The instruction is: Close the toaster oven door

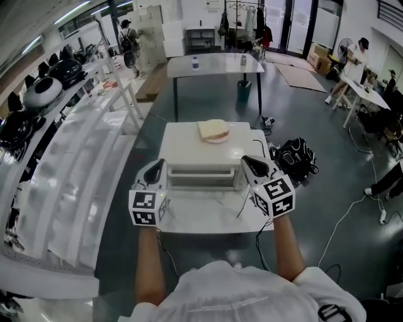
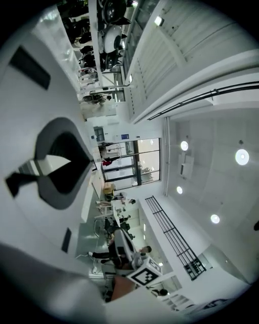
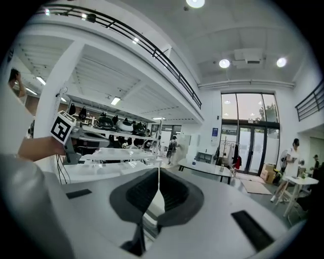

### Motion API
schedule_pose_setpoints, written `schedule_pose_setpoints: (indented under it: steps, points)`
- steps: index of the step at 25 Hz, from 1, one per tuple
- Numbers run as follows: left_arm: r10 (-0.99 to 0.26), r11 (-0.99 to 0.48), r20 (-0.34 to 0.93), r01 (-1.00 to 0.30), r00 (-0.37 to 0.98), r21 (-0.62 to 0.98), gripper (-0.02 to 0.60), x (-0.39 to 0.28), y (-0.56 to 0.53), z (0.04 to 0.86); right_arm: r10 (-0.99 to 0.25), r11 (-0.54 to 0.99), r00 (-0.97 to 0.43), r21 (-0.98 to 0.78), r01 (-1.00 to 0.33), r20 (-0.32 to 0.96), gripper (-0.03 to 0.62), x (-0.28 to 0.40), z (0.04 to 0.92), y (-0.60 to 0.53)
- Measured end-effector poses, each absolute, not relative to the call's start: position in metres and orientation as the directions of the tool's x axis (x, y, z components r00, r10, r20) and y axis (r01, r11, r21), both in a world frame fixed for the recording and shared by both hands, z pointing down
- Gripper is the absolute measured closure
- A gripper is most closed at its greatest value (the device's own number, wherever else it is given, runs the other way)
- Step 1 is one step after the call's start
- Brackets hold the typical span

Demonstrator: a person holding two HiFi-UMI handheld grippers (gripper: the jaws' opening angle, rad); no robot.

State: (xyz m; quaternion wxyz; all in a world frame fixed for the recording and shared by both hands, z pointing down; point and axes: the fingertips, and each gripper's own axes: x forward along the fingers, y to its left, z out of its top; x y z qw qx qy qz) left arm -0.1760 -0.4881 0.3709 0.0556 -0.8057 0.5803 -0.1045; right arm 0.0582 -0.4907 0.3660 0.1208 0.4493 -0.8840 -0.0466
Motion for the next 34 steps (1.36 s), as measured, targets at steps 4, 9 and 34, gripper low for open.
schedule_pose_setpoints:
  steps: [4,9,34]
  points:
    - [-0.948,-0.317,0.06,-0.913,0.312,-0.257,0.563,-0.167,-0.476,0.347,-0.794,0.608,-0.59,0.227,-0.761,0.15,0.572,0.05,0.351,-0.491]
    - [-0.946,-0.318,0.036,-0.898,0.323,-0.305,0.563,-0.16,-0.467,0.327,-0.77,0.636,-0.62,0.258,-0.727,0.149,0.579,0.037,0.341,-0.49]
    - [-0.947,-0.318,0.046,-0.907,0.318,-0.277,0.561,-0.175,-0.455,0.337,-0.766,0.642,-0.623,0.256,-0.723,0.161,0.579,0.029,0.353,-0.484]
